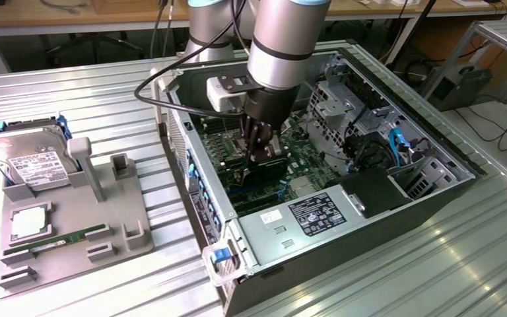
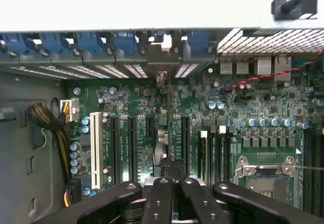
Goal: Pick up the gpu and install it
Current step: 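Insert the gpu into the slot, then press down on the gpu until it lock into place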
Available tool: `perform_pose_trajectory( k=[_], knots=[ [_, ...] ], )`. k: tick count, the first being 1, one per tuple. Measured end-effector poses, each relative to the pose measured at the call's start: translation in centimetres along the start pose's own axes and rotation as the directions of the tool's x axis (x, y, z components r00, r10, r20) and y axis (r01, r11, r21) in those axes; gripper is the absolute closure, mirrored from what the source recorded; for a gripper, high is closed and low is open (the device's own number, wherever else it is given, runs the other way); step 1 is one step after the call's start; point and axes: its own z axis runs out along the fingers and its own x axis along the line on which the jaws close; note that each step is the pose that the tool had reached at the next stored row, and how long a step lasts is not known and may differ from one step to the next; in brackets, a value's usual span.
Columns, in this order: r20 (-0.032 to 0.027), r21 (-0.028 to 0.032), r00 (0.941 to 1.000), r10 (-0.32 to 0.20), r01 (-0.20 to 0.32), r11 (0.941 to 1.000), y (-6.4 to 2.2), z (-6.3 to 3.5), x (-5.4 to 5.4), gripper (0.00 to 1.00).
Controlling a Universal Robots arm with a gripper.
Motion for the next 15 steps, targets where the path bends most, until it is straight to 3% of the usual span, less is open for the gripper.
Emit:
perform_pose_trajectory(
  k=[6,9,15],
  knots=[
    [-0.0031,-0.0004,1.0000,0.000,0.000,1.0000,0.07,0.18,0.0,0.89],
    [-0.0017,0.0002,1.0000,0.000,0.000,1.0000,0.07,0.11,0.0,0.89],
    [-0.0026,-0.0002,1.0000,0.000,0.000,1.0000,0.15,-1.38,0.0,0.89]
  ],
)
